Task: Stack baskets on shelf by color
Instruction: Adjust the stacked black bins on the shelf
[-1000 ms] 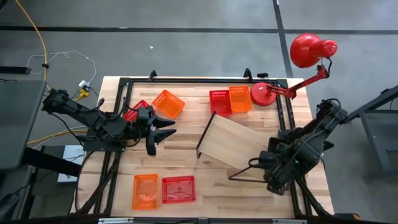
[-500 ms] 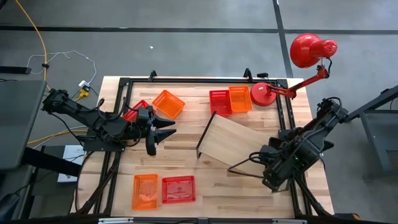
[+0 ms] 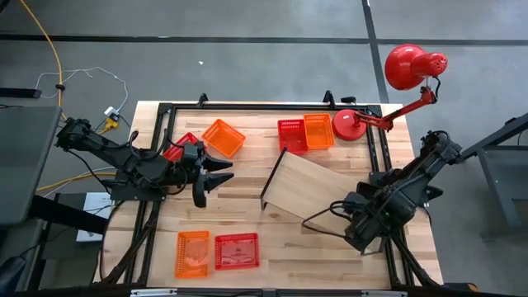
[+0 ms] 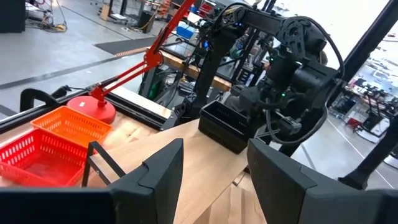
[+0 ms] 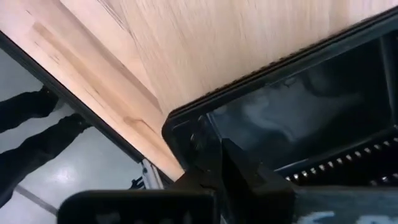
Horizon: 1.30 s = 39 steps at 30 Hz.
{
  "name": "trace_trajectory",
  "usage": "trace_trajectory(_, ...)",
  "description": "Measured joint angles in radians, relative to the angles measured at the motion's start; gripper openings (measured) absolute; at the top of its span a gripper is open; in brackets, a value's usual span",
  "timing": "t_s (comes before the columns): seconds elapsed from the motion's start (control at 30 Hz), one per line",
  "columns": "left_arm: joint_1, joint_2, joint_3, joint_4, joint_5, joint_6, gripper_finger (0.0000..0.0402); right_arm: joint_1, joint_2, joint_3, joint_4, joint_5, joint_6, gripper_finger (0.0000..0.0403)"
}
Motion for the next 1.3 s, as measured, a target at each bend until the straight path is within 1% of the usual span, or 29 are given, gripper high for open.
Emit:
trace_trajectory(0.07,0.0,0.0,0.0,0.0,0.0,0.0,0.0165,-0.002,0.0,0.0,0.011,-0.012,0.006,0.0)
trace_trajectory(0.3,0.0,0.0,0.0,0.0,0.001,0.001,0.0165,-0.025,0.0,0.0,0.071,-0.008,0.025,0.0)
trace_trajectory(0.67,0.0,0.0,0.0,-0.003,0.001,0.001,0.0165,-0.058,0.0,0.0,0.134,0.065,0.025,0.0)
trace_trajectory(0.97,0.0,0.0,0.0,-0.009,0.001,0.001,0.0165,-0.064,-0.001,0.004,0.136,0.093,0.03,0.0)
trace_trajectory(1.07,0.0,0.0,0.0,-0.008,0.001,0.001,0.0165,-0.06,-0.003,0.03,0.081,0.099,0.029,0.0)
trace_trajectory(1.17,0.0,0.0,0.0,-0.009,0.001,0.001,0.0165,-0.049,-0.003,0.082,0.021,0.144,0.025,0.0)
trace_trajectory(1.3,0.0,0.0,0.0,-0.009,0.001,0.001,0.0165,-0.047,-0.004,0.158,-0.003,0.187,-0.045,0.0)
